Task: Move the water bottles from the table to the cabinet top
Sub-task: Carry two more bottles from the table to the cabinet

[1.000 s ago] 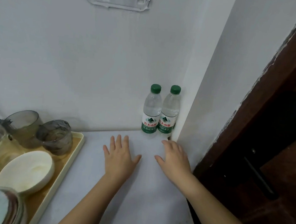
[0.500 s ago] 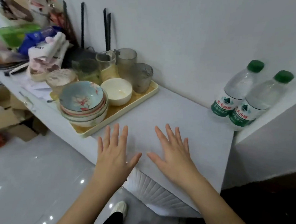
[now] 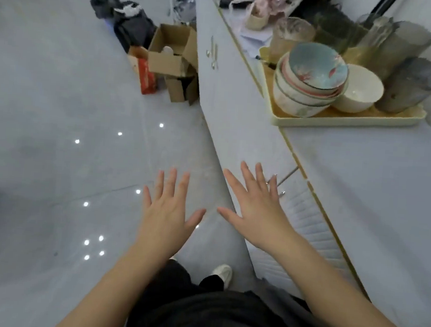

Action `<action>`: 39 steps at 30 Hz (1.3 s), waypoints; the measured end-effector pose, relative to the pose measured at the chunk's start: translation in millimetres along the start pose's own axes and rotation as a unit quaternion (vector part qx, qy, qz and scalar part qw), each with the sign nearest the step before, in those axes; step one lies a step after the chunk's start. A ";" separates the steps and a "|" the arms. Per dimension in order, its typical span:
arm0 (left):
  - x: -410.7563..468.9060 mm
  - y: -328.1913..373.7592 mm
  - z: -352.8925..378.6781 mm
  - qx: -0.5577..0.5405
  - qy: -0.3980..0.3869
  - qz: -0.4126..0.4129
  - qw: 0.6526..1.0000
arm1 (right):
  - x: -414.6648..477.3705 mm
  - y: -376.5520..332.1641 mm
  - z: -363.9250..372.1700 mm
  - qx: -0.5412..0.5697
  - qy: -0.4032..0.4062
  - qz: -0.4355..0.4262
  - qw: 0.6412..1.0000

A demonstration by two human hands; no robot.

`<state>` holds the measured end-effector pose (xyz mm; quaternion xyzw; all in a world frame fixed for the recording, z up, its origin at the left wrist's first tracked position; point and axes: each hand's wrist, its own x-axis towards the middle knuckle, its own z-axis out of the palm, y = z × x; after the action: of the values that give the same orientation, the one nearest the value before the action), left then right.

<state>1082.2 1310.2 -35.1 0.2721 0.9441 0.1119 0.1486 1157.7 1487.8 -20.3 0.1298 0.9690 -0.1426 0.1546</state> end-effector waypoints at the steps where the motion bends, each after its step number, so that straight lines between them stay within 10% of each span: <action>1: -6.6 -12.6 1.2 -0.008 -0.006 -0.031 0.999 | 6.3 -10.1 5.0 -0.009 -0.018 -0.016 1.000; 21: -120.2 -242.9 -16.6 -0.072 -0.042 -0.350 0.933 | 105.8 -293.1 71.1 -0.135 -0.203 -0.268 0.932; 39: -115.8 -382.5 -54.9 -0.186 0.052 -0.599 0.777 | 229.1 -513.6 104.5 -0.279 -0.202 -0.489 0.801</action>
<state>973.2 923.4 -70.4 -0.3874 0.8837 0.1874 0.1842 822.9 1026.8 -71.3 -0.4417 0.8485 0.0541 0.2864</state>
